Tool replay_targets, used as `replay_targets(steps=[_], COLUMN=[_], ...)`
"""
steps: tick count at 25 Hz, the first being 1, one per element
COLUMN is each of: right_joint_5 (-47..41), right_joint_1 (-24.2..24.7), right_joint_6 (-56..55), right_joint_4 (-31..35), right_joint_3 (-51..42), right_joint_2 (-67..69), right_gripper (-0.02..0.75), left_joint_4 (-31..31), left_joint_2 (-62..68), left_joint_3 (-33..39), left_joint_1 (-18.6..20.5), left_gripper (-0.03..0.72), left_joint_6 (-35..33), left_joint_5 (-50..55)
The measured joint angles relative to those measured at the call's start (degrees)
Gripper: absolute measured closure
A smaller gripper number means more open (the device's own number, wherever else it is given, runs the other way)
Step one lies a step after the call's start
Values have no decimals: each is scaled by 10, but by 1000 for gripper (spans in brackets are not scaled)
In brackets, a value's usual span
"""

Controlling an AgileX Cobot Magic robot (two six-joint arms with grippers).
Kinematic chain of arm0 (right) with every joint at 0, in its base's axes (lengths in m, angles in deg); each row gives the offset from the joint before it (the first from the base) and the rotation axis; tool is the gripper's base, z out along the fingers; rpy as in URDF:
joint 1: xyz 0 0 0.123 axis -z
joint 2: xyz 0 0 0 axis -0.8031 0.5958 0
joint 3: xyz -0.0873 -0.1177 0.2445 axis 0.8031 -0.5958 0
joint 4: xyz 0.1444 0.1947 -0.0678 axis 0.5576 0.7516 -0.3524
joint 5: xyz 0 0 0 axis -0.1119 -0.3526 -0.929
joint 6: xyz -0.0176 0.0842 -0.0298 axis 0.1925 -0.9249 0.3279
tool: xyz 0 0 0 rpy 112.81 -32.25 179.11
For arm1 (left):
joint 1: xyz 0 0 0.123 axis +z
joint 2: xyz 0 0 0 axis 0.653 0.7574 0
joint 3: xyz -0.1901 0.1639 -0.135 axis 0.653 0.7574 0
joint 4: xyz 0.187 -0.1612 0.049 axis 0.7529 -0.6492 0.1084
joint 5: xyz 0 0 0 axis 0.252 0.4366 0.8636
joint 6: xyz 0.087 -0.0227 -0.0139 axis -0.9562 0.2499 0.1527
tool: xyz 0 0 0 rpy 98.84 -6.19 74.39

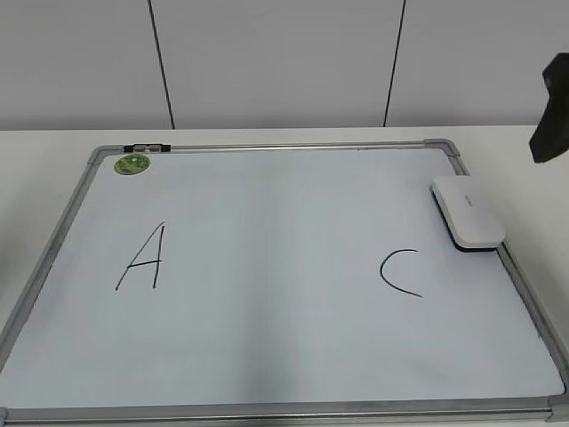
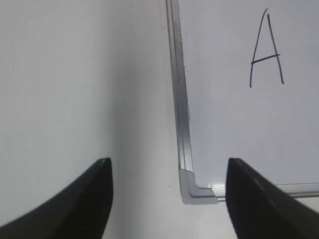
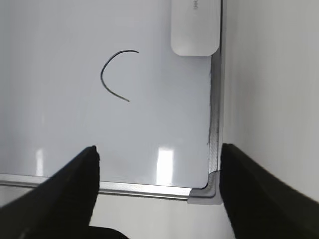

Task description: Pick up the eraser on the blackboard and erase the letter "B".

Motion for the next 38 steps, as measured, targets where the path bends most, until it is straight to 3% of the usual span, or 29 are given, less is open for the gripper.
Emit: replay_targets(steps=[7,17,24,30,38], right_joint_5=[48,53,14,-23,6], right_joint_1=[-50,-50,-50,-50,-50], right_joint_6=[0,0,0,-1,-1], right_joint_4=[2,-1,-11,-29,-37], right_joint_3=[-135,-272,-357,-416,-437], right_joint_2=[-138,-337,-482,-596,-664], right_gripper=[183,183,183,183,183], left_joint_4=[0,-1,-12,-46,-54], left_joint_2=[-148,-378,-497,-555,-559], left_joint_3=[86,206,250,277,292], left_joint_1=[-7,-33,-38,-38,-50], left_gripper=[173,174,174,174,174], left_joint_6=[4,14,15,-7,-16], left_joint_5=[-2,29,56,56,25])
